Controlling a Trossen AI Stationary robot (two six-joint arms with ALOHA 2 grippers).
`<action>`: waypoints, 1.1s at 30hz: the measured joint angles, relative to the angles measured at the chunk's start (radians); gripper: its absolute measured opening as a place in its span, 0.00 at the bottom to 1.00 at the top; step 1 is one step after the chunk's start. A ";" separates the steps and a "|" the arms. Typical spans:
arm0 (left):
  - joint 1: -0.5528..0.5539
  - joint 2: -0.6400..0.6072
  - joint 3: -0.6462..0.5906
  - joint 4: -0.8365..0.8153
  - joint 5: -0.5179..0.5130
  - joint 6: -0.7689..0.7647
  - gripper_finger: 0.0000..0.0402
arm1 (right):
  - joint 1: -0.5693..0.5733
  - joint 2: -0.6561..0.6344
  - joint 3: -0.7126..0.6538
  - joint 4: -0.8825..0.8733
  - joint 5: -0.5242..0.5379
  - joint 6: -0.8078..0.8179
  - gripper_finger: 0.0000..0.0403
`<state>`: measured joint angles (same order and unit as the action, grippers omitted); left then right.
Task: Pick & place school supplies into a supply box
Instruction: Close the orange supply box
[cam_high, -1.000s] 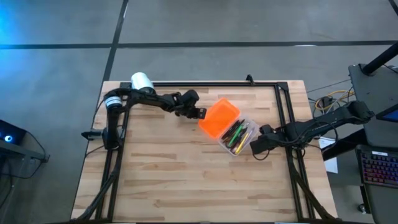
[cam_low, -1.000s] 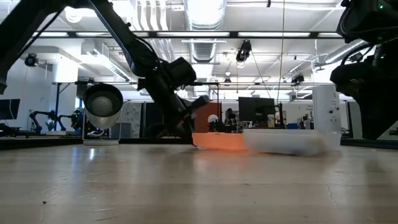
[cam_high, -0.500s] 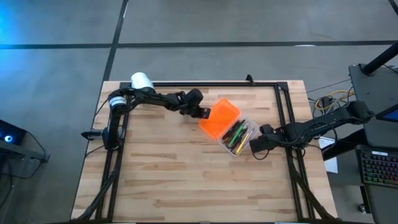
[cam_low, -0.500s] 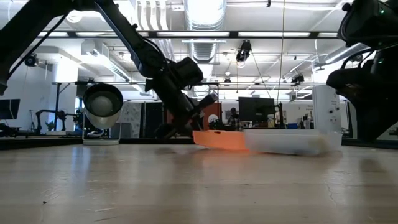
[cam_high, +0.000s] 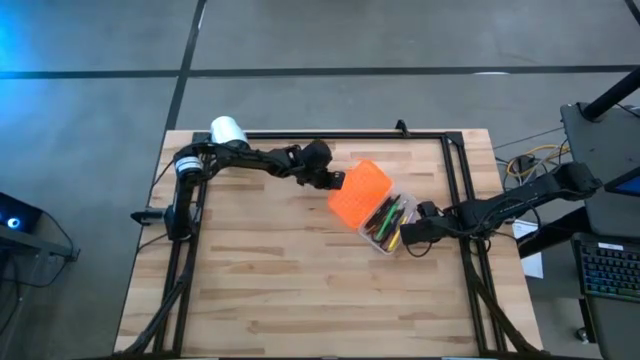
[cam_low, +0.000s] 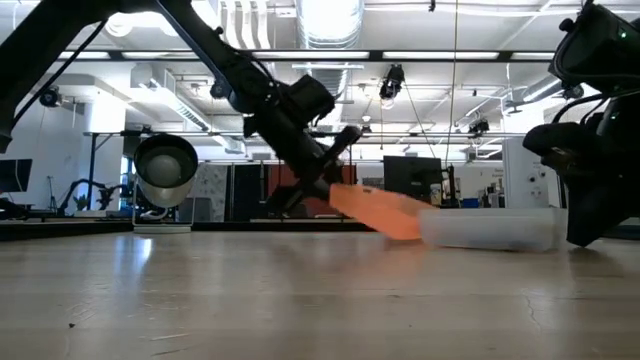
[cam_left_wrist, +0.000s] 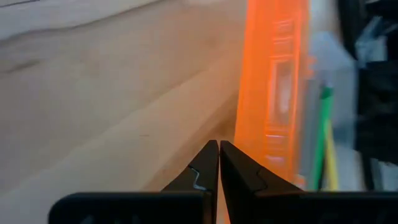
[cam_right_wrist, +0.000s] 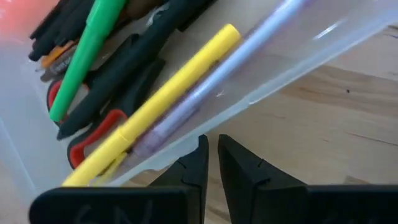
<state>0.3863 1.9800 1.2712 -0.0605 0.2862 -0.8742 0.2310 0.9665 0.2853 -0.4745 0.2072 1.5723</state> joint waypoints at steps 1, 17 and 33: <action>-0.003 0.000 0.015 -0.003 0.013 0.000 0.00 | 0.000 0.000 -0.006 0.005 0.000 0.002 0.08; -0.104 -0.002 0.230 0.004 0.071 -0.002 0.00 | 0.000 0.000 -0.024 0.048 0.035 -0.004 0.08; -0.204 0.051 0.229 0.045 0.027 -0.053 0.00 | -0.036 0.006 -0.033 0.215 0.059 -0.084 0.08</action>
<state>0.1820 2.0308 1.5001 -0.0151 0.3137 -0.9272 0.1947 0.9730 0.2520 -0.2596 0.2658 1.4881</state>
